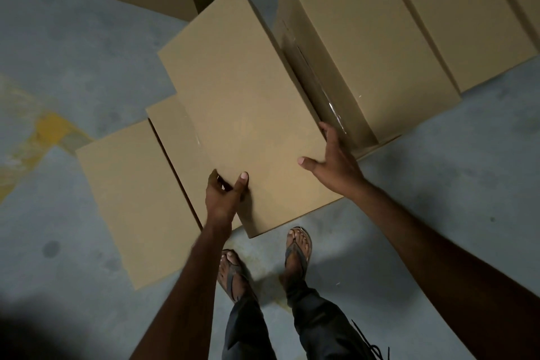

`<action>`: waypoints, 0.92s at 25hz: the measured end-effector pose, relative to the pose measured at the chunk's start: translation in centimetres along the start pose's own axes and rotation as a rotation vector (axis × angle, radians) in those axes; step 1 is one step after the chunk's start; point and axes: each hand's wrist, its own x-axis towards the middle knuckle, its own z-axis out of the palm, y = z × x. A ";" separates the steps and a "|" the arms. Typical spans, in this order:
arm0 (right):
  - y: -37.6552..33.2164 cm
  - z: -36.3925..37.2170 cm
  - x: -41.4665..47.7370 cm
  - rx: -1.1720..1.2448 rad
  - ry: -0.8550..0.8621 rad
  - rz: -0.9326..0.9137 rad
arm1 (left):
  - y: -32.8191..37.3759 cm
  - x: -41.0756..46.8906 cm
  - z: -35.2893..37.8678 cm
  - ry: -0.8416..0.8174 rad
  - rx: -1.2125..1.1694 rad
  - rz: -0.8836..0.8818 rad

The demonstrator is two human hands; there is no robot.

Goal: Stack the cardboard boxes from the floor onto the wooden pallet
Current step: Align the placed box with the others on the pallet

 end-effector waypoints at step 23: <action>-16.8 -6.4 -6.4 0.604 -0.220 -0.094 | 19.1 -9.4 -15.5 0.010 -0.066 0.005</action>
